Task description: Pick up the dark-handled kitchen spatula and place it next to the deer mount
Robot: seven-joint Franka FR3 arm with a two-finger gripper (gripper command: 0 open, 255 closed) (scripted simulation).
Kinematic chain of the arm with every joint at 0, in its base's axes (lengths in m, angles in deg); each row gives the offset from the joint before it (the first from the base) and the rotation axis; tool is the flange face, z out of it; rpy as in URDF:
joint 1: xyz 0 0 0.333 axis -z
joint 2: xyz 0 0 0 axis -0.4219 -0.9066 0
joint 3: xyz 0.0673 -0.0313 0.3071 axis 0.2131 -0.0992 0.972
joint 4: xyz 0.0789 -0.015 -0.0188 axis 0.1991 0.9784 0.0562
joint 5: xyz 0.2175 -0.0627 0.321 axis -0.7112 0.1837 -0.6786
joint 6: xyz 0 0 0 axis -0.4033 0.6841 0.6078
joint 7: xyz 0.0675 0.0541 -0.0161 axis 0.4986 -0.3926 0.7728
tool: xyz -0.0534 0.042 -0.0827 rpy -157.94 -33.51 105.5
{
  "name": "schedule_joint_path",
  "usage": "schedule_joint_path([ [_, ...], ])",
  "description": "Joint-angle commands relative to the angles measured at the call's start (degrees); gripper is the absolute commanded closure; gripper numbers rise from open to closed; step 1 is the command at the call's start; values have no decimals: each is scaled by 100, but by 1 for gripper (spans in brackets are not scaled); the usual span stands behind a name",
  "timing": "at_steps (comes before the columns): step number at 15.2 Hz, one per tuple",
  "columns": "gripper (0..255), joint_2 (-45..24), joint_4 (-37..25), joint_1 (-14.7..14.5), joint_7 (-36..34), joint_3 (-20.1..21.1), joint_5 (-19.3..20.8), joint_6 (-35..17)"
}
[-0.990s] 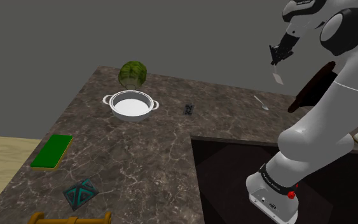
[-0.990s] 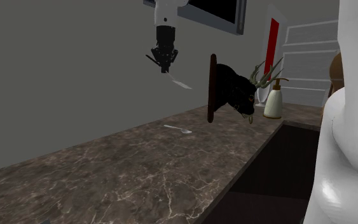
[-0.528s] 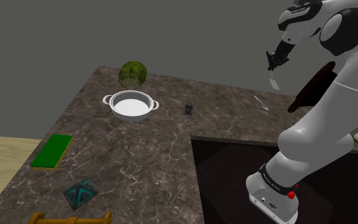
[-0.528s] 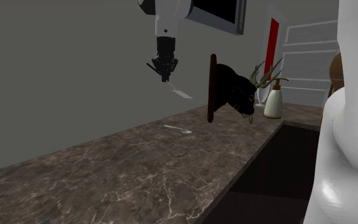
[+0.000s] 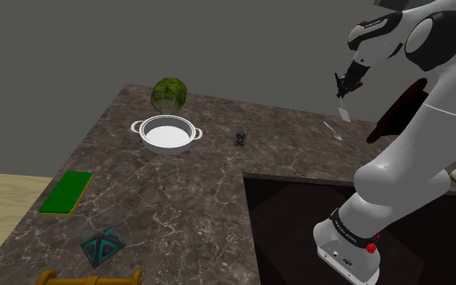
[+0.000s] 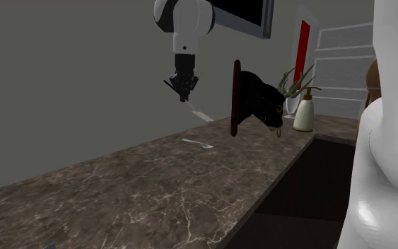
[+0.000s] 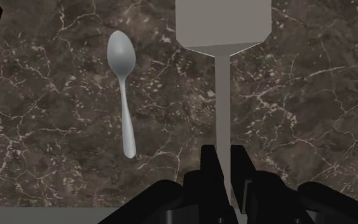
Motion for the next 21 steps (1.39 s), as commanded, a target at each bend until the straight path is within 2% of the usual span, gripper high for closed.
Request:
schedule_joint_path([
  [1, 255, -32, 115, -1, 13, 7, -23, -146],
  [21, 255, -652, 947, 97, 330, 133, -471, -1509],
])
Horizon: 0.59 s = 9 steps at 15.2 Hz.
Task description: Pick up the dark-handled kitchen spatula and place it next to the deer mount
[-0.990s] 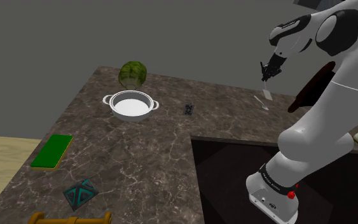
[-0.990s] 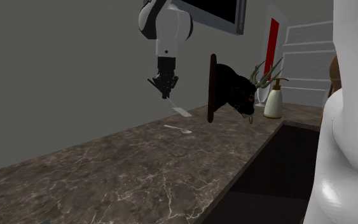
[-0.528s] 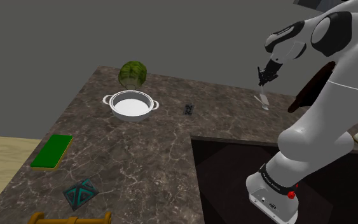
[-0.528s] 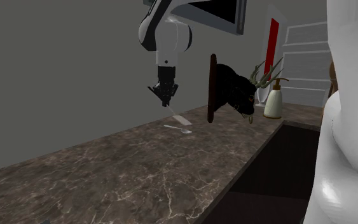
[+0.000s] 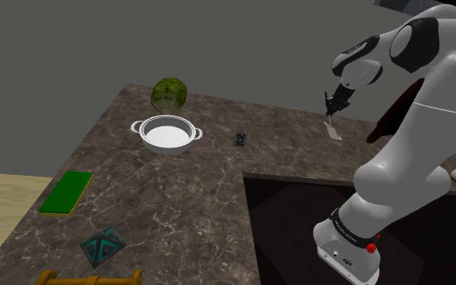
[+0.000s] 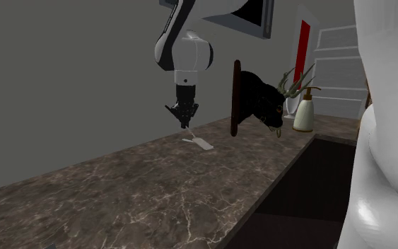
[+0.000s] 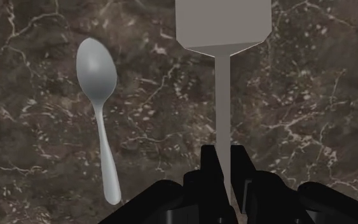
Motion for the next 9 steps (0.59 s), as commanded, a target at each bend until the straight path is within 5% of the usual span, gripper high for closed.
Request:
schedule_joint_path([
  [1, 255, -103, 40, 18, 42, 28, -72, -132],
  [9, 255, -473, 214, 108, 230, 147, -346, -629],
])
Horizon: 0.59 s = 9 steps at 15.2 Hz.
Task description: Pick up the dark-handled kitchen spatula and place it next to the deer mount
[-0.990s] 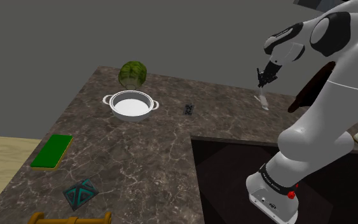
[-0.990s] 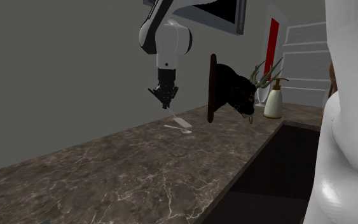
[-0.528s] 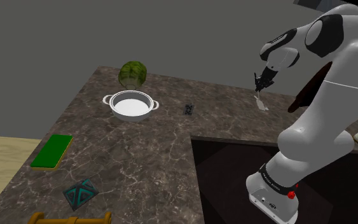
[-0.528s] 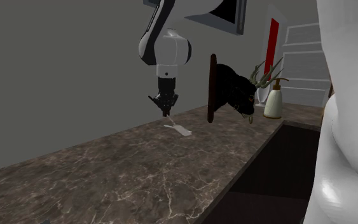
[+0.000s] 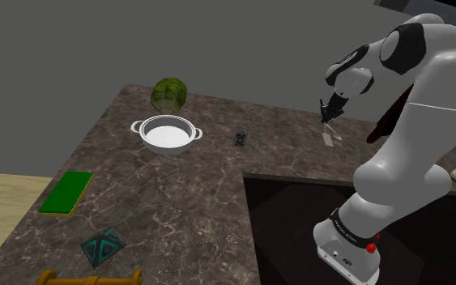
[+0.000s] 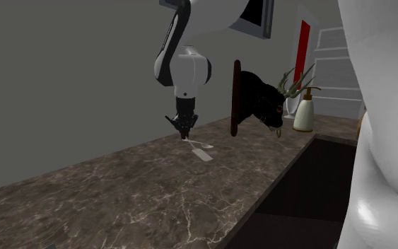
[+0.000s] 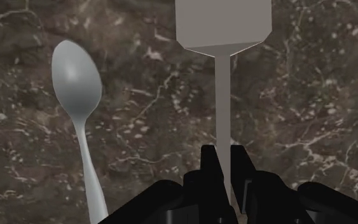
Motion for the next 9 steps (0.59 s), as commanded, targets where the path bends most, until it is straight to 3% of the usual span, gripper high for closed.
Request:
schedule_joint_path([
  [1, 255, -87, 55, 27, 56, 32, -71, -134],
  [9, 255, -543, 138, 165, 281, 220, -398, -628],
])
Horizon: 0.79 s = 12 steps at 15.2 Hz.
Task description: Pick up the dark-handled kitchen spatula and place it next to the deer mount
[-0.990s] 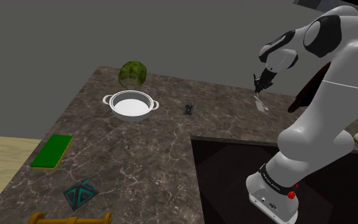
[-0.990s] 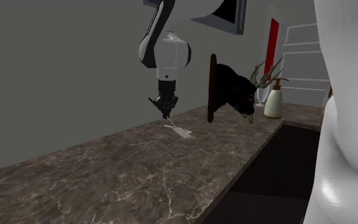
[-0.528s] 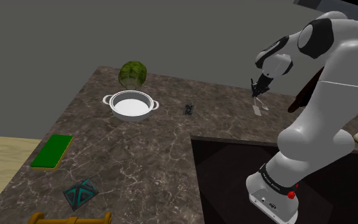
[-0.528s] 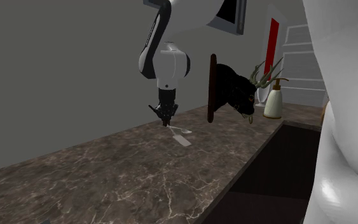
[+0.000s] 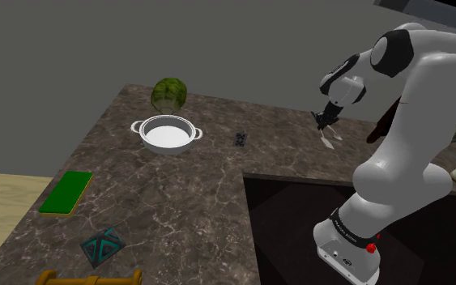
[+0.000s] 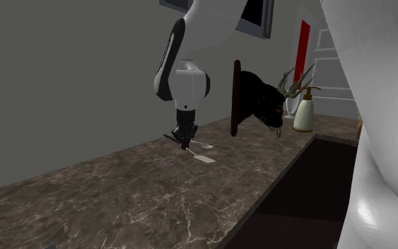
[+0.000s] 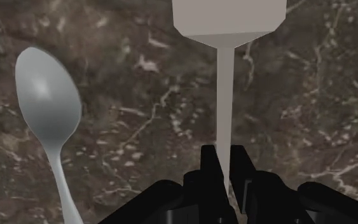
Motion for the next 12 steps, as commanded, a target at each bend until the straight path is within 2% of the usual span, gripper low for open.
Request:
schedule_joint_path([
  [1, 255, -67, 42, 20, 39, 35, -56, -105],
  [8, 255, -67, 41, 20, 38, 35, -55, -104],
  [9, 0, -67, 41, 20, 38, 35, -55, -104],
  [12, 0, -67, 41, 20, 38, 35, -55, -104],
])
